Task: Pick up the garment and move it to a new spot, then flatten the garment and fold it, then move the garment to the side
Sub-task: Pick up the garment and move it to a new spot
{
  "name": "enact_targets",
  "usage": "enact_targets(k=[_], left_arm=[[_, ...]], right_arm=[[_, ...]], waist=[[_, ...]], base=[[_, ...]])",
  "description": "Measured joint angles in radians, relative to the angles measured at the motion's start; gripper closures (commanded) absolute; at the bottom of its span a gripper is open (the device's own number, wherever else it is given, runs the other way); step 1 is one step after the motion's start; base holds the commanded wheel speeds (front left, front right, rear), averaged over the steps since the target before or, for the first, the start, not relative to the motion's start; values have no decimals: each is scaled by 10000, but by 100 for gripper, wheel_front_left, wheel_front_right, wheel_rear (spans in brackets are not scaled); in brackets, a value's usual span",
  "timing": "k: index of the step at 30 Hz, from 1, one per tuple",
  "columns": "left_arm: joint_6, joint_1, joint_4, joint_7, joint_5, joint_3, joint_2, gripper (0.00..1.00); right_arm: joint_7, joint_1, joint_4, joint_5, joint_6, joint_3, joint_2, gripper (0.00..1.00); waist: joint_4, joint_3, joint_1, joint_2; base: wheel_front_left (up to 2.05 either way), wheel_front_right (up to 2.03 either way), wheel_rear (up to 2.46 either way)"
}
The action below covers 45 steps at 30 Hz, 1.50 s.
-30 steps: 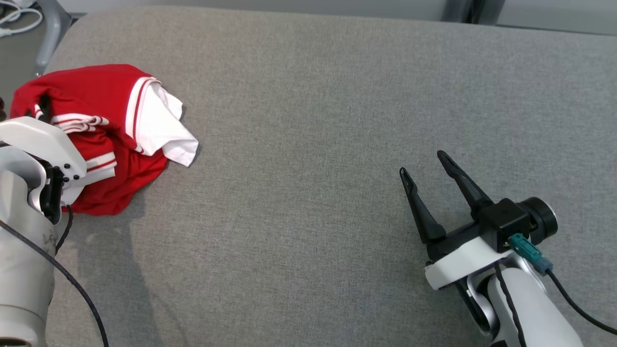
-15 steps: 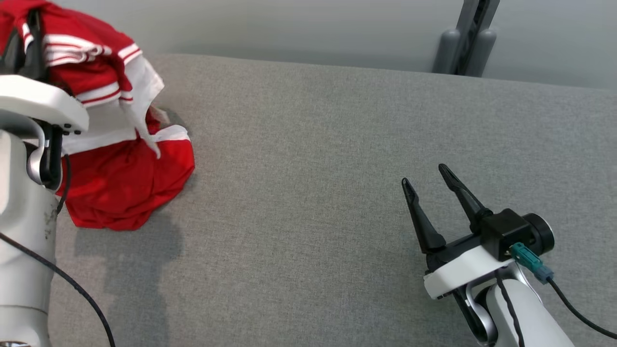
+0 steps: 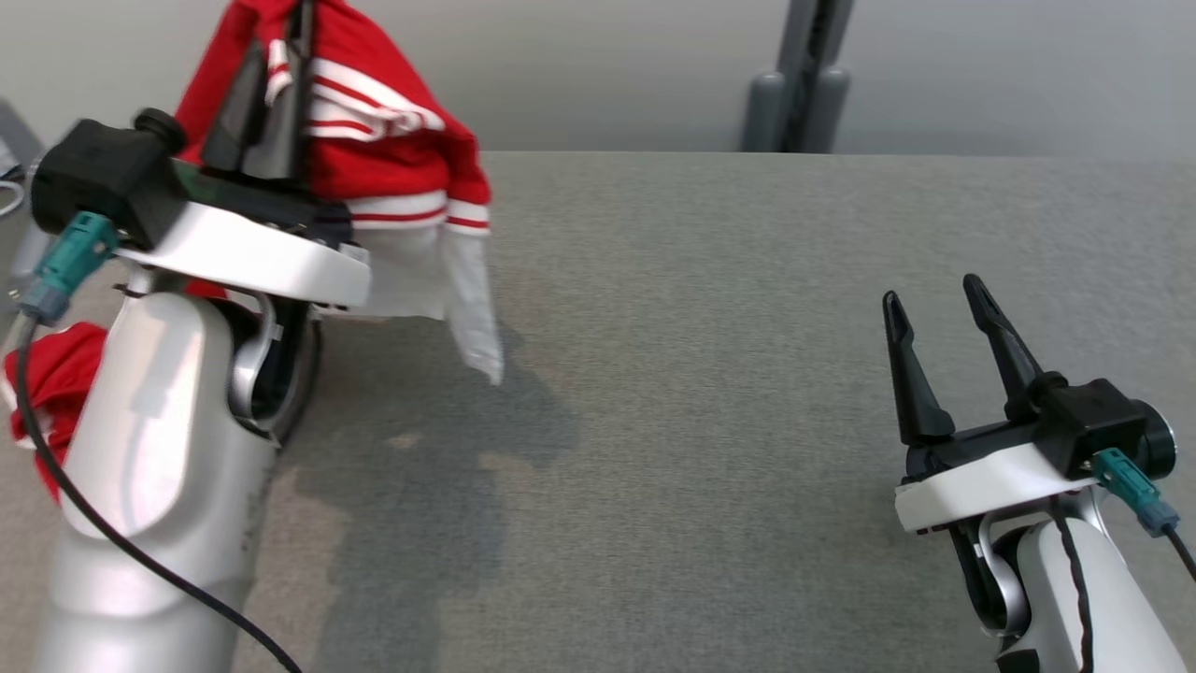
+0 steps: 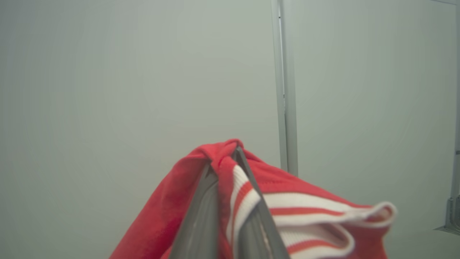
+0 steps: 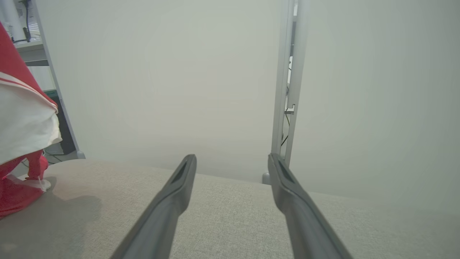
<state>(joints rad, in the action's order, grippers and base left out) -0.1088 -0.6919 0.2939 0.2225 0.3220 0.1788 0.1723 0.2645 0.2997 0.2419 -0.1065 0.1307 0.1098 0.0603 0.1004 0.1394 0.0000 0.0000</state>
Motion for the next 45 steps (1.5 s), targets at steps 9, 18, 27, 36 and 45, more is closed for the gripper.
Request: enact_targets(k=[9,18,27,36,45], left_arm=[[224,494,-957,-303,-27,1016,-813,100],[510,426,-199,-286,-174,2151,-1151,100],[1081,8,867,182,420,3275,-1218,100],[1894,-973,1837,357,1749,4826,-1252,65],[1981,-1193,3279,291,2420,5777,-1243,0]], right_arm=[[0,210,-247,0,0,-297,-40,0],[0,399,-485,-148,0,-606,-96,0],[0,495,-639,-642,0,-589,-109,0],[0,613,-646,-965,0,-389,-115,0],[0,607,-566,-794,0,-510,-121,0]], waist=[[-1492,303,0,0],[-3140,909,-1,0],[-4365,1710,0,0],[-5150,2153,0,0],[-4926,2057,0,0]], base=[[0,0,0],[0,0,0],[0,0,0],[0,0,0],[0,0,0]])
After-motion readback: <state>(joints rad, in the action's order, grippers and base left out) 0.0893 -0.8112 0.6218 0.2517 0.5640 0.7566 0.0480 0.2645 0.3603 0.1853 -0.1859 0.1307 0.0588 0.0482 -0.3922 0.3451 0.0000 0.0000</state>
